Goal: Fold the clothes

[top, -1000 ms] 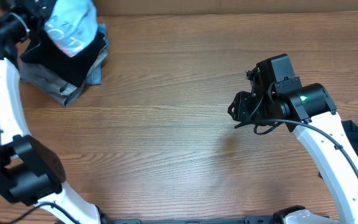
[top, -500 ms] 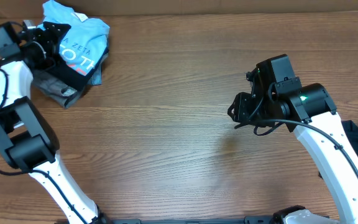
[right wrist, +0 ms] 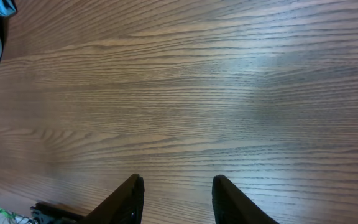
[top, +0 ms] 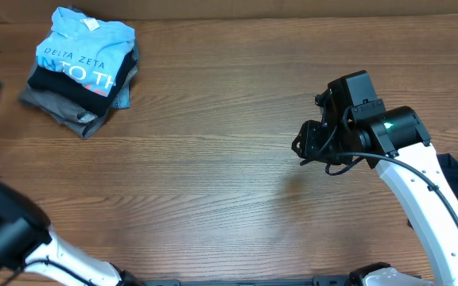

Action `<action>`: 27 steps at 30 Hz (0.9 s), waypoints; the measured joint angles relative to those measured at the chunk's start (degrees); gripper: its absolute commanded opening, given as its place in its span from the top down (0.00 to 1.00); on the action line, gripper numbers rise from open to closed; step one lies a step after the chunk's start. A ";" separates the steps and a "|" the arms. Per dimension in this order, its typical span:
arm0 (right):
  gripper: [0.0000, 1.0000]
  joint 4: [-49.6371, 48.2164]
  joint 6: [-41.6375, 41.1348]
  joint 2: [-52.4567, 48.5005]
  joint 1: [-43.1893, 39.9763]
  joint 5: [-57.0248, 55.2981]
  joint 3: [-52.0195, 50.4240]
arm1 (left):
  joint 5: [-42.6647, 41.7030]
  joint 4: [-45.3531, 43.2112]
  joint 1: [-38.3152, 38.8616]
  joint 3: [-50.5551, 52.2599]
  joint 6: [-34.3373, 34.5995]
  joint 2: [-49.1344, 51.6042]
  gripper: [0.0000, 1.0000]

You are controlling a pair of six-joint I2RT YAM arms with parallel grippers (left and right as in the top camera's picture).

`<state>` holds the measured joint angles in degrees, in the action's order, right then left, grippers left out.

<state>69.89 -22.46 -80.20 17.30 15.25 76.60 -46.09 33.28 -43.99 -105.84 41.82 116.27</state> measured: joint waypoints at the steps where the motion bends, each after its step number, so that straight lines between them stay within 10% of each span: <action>1: 0.61 -0.02 -0.02 0.00 0.00 -0.04 0.00 | 0.02 1.09 -0.50 0.00 -0.87 -1.38 0.00; 14: 0.36 0.24 6.64 2.16 0.15 -7.04 14.56 | 8.46 36.06 14.99 0.13 -42.56 -33.22 0.00; 16: 0.32 0.04 8.37 4.63 0.48 -8.09 19.87 | 12.83 39.54 20.61 0.09 -45.83 -40.39 0.00; 18: 0.00 0.11 10.54 9.55 1.25 -8.66 26.47 | 17.51 44.00 26.82 -0.09 -48.43 -48.54 0.00; 27: 0.00 -0.09 12.72 26.34 1.55 -9.33 31.67 | 25.64 57.77 32.76 -0.31 -47.82 -63.58 0.00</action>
<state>69.80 -9.74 -53.87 18.85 5.91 108.27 -20.45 91.05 -11.22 -106.15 -6.00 52.69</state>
